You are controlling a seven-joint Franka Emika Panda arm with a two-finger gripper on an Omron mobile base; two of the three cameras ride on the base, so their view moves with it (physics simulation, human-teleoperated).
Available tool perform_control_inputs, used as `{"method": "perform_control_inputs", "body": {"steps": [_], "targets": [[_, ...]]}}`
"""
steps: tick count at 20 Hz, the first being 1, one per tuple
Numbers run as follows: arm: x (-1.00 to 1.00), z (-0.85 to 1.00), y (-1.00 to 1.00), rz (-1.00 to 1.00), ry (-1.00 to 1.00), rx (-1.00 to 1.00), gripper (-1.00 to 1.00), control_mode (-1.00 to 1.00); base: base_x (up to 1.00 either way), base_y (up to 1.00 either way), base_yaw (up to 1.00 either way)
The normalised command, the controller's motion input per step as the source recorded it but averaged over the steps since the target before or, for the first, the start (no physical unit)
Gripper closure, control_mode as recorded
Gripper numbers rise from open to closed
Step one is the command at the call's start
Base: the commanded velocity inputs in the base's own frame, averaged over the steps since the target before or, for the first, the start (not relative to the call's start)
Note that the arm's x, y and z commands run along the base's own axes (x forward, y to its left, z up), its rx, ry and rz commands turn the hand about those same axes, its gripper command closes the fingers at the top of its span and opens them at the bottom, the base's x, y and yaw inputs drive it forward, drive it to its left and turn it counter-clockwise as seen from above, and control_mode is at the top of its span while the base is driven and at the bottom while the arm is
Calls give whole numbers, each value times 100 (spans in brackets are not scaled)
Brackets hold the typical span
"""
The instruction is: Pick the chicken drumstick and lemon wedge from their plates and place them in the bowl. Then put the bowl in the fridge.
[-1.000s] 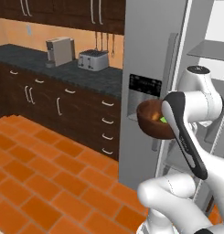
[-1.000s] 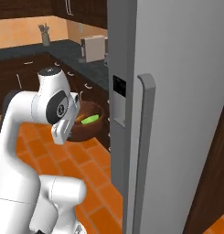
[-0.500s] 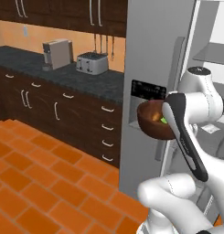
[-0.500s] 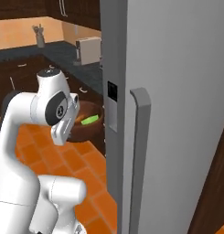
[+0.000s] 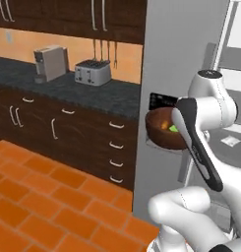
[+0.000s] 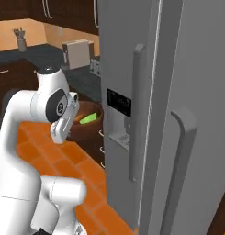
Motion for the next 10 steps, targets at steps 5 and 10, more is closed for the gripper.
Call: {"method": "perform_control_inputs", "body": {"steps": [5,10], "targets": [[0,0,0,0,0,0,100,100,0,44,-82],[0,0,0,0,0,0,100,100,0,22,-90]]}}
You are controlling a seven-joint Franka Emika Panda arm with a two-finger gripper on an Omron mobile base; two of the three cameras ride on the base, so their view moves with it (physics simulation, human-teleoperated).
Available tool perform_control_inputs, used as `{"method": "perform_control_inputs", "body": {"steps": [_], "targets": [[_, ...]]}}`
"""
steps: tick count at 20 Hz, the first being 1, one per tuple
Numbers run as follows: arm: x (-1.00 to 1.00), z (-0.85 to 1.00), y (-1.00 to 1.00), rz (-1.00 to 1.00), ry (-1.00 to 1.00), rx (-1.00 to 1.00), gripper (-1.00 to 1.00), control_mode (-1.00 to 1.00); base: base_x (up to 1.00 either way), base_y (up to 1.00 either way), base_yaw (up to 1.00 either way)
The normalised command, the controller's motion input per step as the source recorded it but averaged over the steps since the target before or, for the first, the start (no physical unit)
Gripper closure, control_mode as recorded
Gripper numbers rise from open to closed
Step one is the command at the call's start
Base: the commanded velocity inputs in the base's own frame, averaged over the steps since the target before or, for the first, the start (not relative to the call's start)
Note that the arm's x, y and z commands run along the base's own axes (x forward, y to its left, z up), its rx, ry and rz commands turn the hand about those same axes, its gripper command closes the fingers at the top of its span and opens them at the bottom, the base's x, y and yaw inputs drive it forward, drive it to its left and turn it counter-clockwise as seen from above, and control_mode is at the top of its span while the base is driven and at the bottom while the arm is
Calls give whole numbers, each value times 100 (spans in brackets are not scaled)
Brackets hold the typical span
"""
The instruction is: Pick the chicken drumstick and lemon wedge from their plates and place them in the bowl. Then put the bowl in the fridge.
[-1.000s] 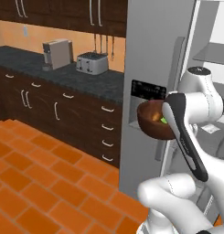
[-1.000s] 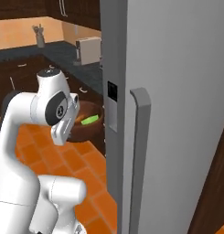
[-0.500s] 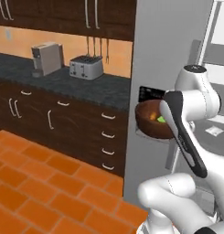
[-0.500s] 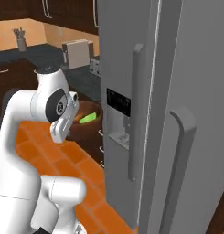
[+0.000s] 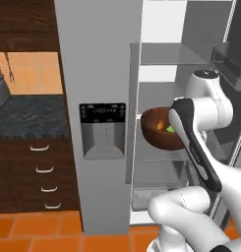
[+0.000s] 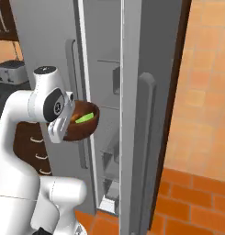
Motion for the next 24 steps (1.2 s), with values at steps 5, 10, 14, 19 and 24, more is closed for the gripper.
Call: {"method": "perform_control_inputs", "body": {"steps": [5,10,14,19,24], "targets": [[0,0,0,0,0,0,100,100,1,86,-59],[0,0,0,0,0,0,100,100,23,-5,-16],[0,0,0,0,0,0,100,100,47,-35,-7],[0,0,0,0,0,0,100,100,66,3,-23],[0,0,0,0,0,0,100,100,61,2,-29]]}}
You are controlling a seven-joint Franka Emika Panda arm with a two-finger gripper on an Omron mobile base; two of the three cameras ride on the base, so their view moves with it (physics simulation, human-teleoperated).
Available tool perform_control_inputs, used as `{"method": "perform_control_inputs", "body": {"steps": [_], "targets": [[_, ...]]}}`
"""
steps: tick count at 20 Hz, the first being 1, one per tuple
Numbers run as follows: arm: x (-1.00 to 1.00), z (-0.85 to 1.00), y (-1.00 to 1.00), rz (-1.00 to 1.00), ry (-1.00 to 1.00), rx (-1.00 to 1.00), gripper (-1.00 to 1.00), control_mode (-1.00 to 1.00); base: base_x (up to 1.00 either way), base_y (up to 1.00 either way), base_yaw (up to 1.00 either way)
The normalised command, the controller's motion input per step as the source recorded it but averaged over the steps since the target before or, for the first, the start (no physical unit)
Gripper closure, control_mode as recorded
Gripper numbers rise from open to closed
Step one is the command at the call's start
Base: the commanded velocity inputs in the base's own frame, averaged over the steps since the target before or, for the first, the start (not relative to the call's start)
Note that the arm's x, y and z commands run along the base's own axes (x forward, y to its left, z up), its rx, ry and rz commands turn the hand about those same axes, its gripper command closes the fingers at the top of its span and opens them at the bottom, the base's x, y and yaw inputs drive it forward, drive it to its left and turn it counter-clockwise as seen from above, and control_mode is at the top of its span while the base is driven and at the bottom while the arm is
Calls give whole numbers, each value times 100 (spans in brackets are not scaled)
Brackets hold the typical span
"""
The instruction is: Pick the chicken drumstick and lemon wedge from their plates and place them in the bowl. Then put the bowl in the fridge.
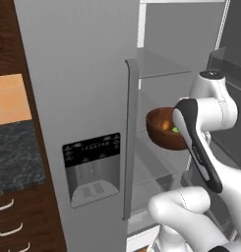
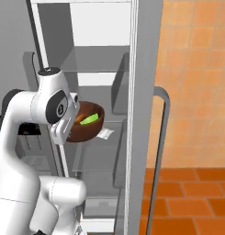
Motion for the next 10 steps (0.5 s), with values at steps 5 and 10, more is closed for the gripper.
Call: {"method": "perform_control_inputs", "body": {"steps": [5,10], "targets": [[0,0,0,0,0,0,100,100,21,0,-14],[0,0,0,0,0,0,100,100,0,0,0]]}}
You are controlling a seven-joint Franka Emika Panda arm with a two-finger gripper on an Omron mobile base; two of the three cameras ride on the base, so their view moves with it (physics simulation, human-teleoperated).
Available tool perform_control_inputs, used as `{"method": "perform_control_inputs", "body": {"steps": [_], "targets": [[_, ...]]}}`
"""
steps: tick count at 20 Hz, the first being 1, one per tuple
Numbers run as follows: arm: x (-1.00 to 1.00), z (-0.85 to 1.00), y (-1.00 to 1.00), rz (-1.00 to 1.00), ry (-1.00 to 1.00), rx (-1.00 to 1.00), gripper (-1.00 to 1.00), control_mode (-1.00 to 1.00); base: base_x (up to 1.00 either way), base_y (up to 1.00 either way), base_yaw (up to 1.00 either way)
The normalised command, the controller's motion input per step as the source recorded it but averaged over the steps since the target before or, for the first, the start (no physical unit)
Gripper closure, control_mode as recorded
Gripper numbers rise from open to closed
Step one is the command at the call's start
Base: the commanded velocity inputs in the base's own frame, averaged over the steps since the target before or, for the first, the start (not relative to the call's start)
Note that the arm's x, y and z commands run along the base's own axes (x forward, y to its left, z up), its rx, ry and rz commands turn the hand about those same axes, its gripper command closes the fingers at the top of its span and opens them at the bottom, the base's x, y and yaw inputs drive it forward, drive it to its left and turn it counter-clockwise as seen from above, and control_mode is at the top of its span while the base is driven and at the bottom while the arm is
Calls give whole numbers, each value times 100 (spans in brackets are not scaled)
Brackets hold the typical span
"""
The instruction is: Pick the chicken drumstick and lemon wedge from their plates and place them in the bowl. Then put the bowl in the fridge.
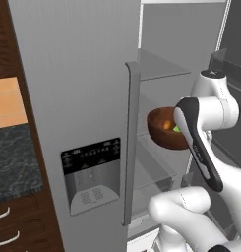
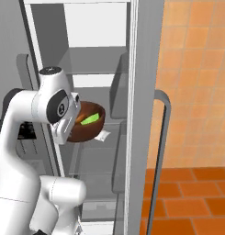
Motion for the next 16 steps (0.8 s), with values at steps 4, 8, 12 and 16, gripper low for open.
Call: {"method": "perform_control_inputs", "body": {"steps": [4,8,12,16], "targets": [[0,-1,0,1,-8,0,100,-100,0,0,0],[33,-7,0,10,-32,5,100,-100,0,0,0],[57,0,0,4,-12,5,100,-100,0,0,0],[52,-3,-2,0,0,0,100,-100,0,0,0]]}}
